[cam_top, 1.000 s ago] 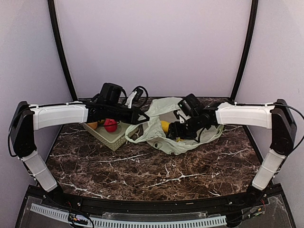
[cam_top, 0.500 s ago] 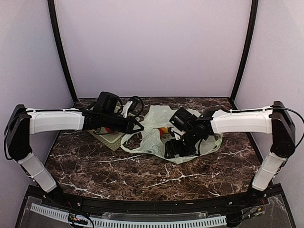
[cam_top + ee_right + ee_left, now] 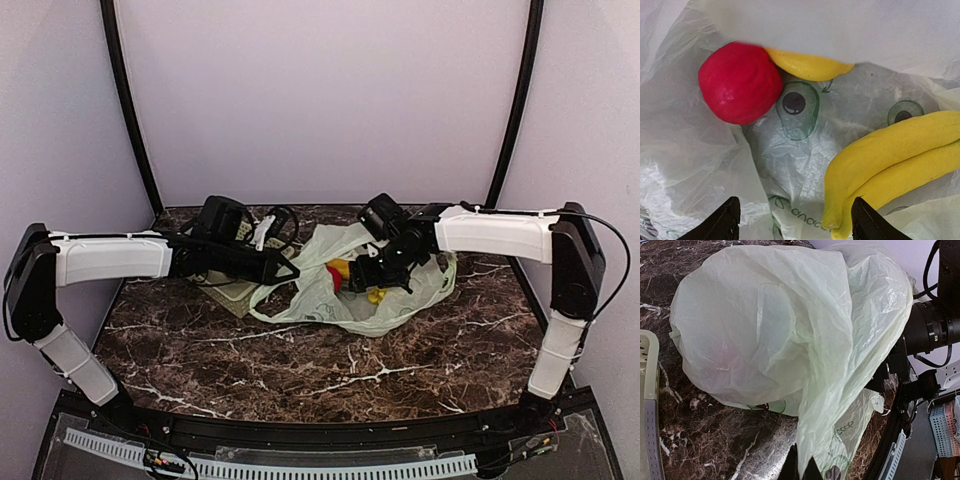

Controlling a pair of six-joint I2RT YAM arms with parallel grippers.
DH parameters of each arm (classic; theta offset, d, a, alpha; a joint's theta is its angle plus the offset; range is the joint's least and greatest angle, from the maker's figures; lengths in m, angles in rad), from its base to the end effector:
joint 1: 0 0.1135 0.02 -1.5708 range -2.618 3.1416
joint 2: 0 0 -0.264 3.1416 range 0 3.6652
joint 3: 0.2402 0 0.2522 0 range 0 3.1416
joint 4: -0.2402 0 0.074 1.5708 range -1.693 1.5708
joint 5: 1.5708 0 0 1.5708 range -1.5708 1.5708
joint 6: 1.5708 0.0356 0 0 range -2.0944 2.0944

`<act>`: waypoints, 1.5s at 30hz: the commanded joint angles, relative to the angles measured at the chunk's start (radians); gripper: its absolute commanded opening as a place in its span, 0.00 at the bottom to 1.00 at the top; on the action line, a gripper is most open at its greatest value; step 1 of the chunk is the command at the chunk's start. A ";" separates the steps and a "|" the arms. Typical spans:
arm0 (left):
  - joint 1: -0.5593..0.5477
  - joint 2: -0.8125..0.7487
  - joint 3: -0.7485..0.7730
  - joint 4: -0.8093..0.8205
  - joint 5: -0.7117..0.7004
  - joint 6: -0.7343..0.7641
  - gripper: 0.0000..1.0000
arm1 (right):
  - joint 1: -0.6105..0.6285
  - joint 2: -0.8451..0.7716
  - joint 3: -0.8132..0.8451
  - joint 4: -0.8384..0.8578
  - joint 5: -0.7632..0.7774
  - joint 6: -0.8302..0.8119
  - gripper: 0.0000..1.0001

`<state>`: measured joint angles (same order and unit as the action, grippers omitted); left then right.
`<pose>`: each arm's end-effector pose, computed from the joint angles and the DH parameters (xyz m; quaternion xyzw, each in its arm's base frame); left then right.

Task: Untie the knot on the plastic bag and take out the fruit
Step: Reach into the gripper in the takeout bag, then pick up the gripper from the takeout bag.

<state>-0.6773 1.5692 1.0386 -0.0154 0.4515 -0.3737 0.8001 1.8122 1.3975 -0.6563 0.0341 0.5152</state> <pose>0.2644 -0.2326 0.2502 0.2369 0.8231 -0.4085 0.3155 0.2684 0.2746 0.2299 -0.1334 0.9596 0.1381 0.2058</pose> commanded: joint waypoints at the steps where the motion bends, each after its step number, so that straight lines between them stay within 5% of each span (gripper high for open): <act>1: -0.003 -0.031 -0.021 -0.003 0.004 0.016 0.01 | -0.023 0.056 0.059 -0.002 0.072 -0.088 0.73; 13: -0.002 -0.024 -0.021 -0.001 -0.001 -0.002 0.01 | -0.038 0.082 -0.014 -0.024 0.119 -0.070 0.67; 35: -0.002 -0.019 -0.013 0.000 -0.002 -0.013 0.01 | -0.038 0.009 -0.067 0.018 0.073 -0.058 0.06; 45: -0.003 -0.013 0.008 0.034 -0.002 -0.044 0.01 | -0.038 -0.105 -0.114 0.130 -0.102 -0.103 0.00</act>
<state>-0.6773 1.5688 1.0294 -0.0139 0.4507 -0.3973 0.7689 1.7874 1.3174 -0.6193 0.0429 0.4408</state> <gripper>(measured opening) 0.011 0.132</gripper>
